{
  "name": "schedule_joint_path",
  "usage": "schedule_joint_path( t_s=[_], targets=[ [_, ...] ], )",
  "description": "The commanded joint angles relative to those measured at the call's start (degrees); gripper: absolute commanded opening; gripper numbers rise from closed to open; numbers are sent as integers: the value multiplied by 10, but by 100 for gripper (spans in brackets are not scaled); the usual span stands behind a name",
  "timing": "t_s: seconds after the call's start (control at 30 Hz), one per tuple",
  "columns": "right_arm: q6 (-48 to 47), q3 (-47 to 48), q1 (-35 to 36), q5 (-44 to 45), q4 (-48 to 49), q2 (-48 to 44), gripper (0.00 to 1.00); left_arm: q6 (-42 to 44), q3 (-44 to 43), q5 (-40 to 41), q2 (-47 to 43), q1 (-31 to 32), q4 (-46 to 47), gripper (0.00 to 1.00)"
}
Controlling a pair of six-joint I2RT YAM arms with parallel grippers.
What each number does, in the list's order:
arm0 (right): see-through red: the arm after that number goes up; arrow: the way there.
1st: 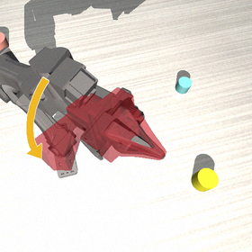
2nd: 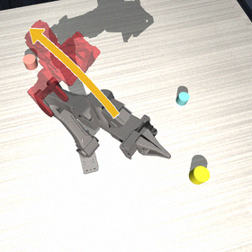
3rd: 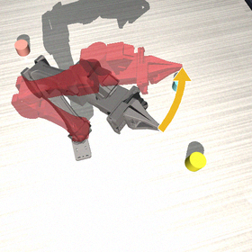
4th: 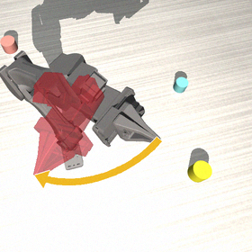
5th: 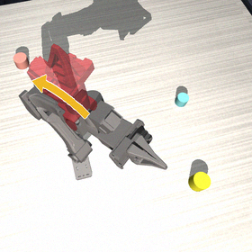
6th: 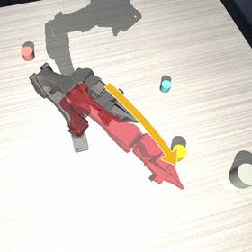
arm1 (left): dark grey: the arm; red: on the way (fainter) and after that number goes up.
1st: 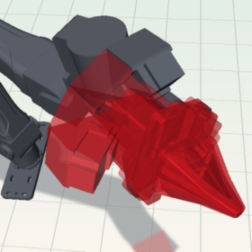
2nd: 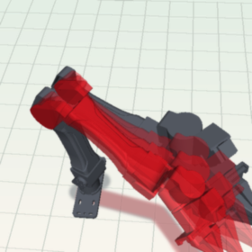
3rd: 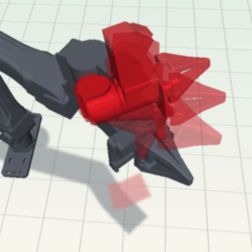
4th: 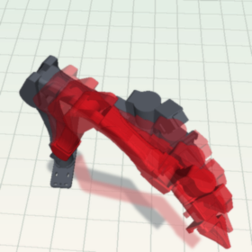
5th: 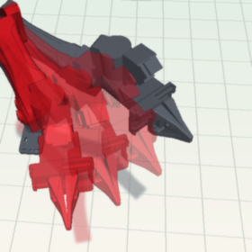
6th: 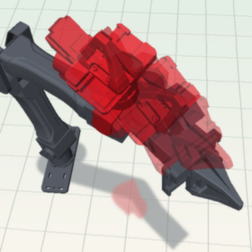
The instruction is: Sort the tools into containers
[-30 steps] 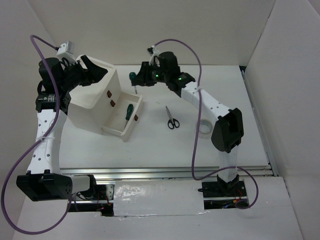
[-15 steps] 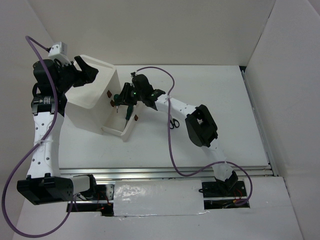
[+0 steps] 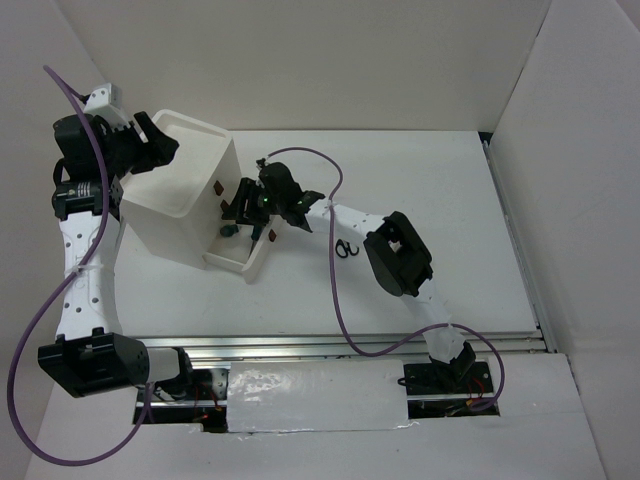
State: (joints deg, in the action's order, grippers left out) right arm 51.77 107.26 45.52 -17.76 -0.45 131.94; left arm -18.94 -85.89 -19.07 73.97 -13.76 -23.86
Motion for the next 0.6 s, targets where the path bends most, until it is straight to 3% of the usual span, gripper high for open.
schedule_joint_path(
  t_s=[0.0,0.27,0.4,0.57],
  targets=[
    [-23,-13,-12,-15,26,-48,58,27,-16,-20,20,-4,-9,74],
    [-146,-143,-76,-68,29,-195,54,64,-10,-28,37,-6,-28,66],
    [-146,-238,-122,-84,20,-254,33,95,-30,-30,66,-5,-55,57],
    [-114,-282,-148,-109,-2,-237,18,173,-98,-92,127,-3,-148,57]
  ],
)
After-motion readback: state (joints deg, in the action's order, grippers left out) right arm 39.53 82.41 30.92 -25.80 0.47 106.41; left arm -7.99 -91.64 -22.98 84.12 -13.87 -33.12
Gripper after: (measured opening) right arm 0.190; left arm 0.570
